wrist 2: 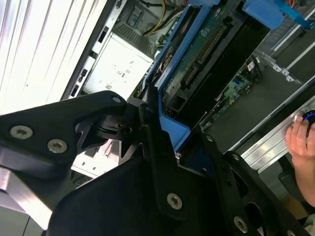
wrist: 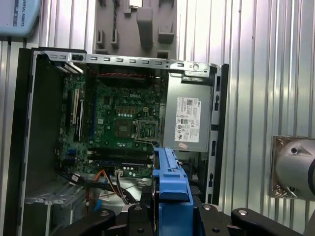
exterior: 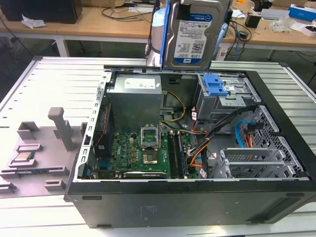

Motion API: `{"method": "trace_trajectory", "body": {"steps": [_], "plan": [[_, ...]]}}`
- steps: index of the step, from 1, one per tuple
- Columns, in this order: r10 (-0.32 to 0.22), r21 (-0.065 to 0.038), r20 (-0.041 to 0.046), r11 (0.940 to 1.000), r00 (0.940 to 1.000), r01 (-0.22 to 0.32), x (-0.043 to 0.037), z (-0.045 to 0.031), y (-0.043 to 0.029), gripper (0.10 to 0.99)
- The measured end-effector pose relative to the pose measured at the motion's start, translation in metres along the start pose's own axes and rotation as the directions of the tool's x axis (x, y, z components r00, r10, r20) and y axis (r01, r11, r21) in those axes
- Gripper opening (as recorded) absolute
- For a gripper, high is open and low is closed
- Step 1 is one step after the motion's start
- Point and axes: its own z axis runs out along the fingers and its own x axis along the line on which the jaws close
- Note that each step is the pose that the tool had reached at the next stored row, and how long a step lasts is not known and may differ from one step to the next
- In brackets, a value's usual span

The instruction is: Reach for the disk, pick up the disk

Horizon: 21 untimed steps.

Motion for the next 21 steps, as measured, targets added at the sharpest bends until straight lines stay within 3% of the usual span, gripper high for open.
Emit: {"method": "trace_trajectory", "body": {"steps": [3,12,21], "plan": [[0.000,0.000,-0.0001,1.0000,1.0000,0.000,0.0004,-0.0003,-0.0075,0.373],[0.000,0.000,0.0002,1.0000,1.0000,0.000,0.0008,-0.0002,-0.0079,0.373],[0.000,0.000,0.0000,1.0000,1.0000,0.000,0.0115,-0.0002,-0.0072,0.373]]}}
